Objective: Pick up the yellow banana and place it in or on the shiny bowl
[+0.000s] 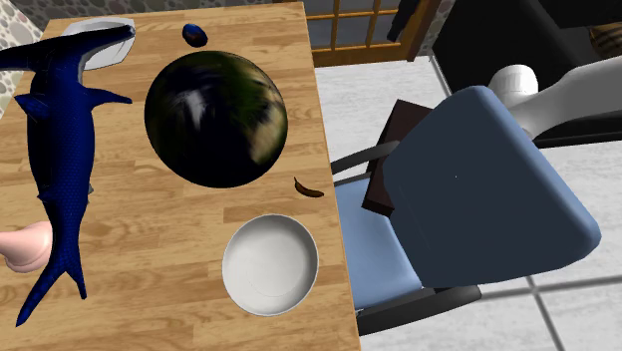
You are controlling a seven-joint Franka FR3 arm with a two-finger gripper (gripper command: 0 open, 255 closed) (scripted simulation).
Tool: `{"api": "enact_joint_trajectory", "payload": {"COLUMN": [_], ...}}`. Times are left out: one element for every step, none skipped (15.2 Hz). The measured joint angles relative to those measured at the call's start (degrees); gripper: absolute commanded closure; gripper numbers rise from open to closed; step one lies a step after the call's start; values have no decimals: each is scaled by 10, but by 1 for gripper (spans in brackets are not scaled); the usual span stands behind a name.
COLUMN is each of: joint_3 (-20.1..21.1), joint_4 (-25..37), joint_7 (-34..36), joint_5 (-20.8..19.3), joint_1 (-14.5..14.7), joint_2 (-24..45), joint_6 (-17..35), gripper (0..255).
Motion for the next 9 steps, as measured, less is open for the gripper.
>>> {"api": "enact_joint_trajectory", "payload": {"joint_3": [0, 6, 15, 26, 40, 50, 64, 75, 88], "joint_4": [0, -4, -8, -15, -19, -25, -26, -31, -34], "joint_7": [0, 6, 14, 24, 36, 45, 58, 68, 79], "joint_5": [0, 3, 6, 11, 17, 20, 26, 29, 34], "joint_1": [0, 2, 5, 8, 12, 15, 19, 22, 26], "joint_2": [0, 0, 4, 6, 9, 12, 21, 25, 30], "joint_6": [0, 5, 14, 23, 32, 43, 55, 65, 74], "gripper": [0, 0, 0, 0, 0, 0, 0, 0, 0]}}
